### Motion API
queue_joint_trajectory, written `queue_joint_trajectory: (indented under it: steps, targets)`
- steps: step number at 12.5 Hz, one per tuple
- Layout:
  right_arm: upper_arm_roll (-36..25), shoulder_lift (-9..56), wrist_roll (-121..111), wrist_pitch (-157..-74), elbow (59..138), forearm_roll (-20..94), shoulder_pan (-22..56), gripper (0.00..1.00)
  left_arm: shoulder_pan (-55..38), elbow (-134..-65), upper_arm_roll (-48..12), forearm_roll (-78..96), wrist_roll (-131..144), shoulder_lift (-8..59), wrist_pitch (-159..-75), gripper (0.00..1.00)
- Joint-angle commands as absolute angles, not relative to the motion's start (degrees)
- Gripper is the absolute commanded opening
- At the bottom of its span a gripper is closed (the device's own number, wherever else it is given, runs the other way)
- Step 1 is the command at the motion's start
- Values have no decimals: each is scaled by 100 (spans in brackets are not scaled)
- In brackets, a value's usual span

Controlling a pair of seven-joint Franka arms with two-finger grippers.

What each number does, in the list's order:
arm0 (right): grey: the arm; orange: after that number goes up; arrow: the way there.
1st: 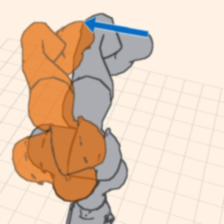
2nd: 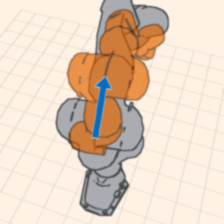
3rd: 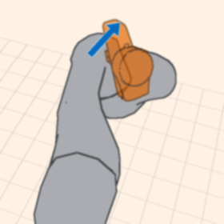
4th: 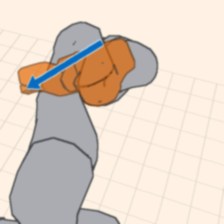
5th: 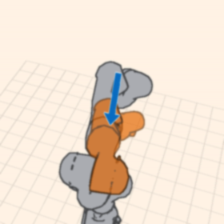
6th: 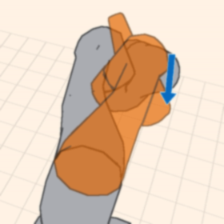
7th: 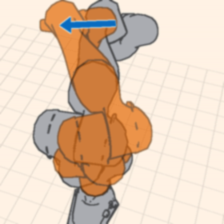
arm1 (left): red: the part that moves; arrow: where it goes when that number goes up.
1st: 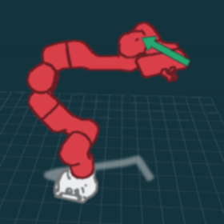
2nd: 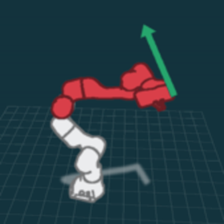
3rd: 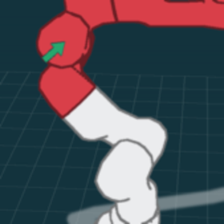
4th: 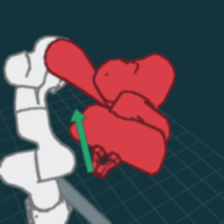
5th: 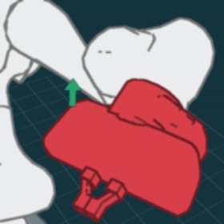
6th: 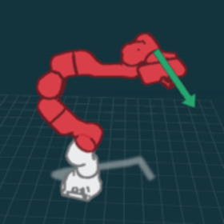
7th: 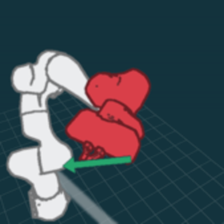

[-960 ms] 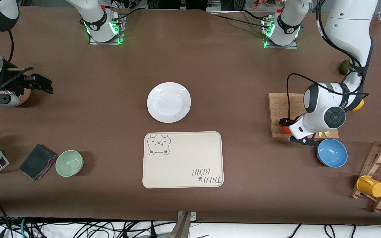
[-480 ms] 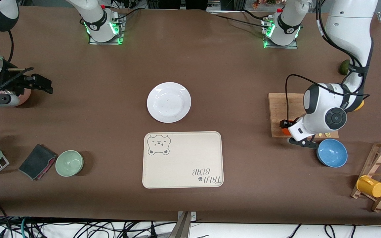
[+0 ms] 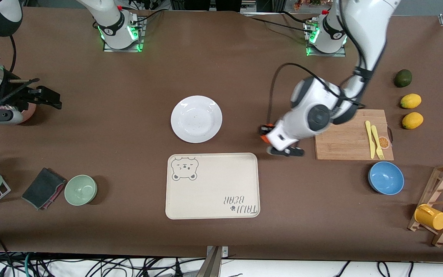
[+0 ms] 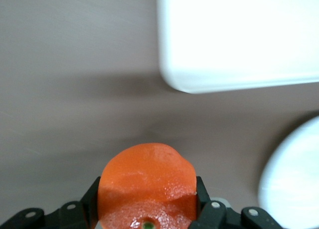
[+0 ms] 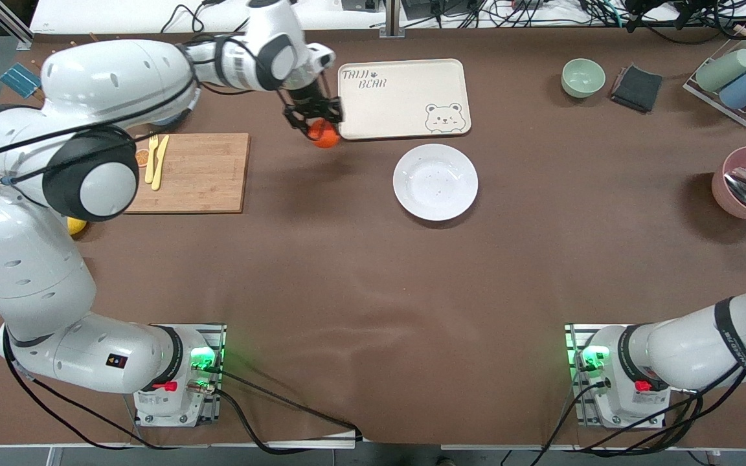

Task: Place orange and plate with both arms
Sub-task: 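Carry the orange with the left gripper and release it onto the white plate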

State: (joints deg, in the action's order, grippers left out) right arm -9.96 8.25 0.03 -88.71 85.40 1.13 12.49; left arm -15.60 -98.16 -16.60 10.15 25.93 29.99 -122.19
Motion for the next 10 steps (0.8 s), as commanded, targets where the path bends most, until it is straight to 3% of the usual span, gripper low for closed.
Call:
queue_joint_trajectory:
  steps: [1, 3, 7, 8, 9, 10]
  targets:
    - [-976, 817, 62, -8868, 8481, 97, 1239, 100, -2422, -9003, -1635, 1125, 3618, 3566, -12085, 0]
    - [-976, 817, 62, -8859, 8481, 97, 1248, 100, -3082, -8388, -1635, 1134, 4006, 4128, -12190, 0]
    - [-984, 817, 62, -8868, 8481, 97, 1248, 100, -3629, -8244, -1635, 1125, 4201, 4640, -13401, 3]
    - [-984, 817, 62, -8868, 8481, 97, 1248, 100, -3682, -8244, -1635, 1125, 4201, 4728, -13664, 15]
    - [-976, 817, 62, -8868, 8481, 97, 1248, 100, -3709, -8244, -1626, 1116, 4192, 4789, -13797, 44]
    - [-976, 817, 62, -8868, 8481, 97, 1248, 100, -3726, -8244, -1609, 1073, 4184, 4816, -13799, 99]
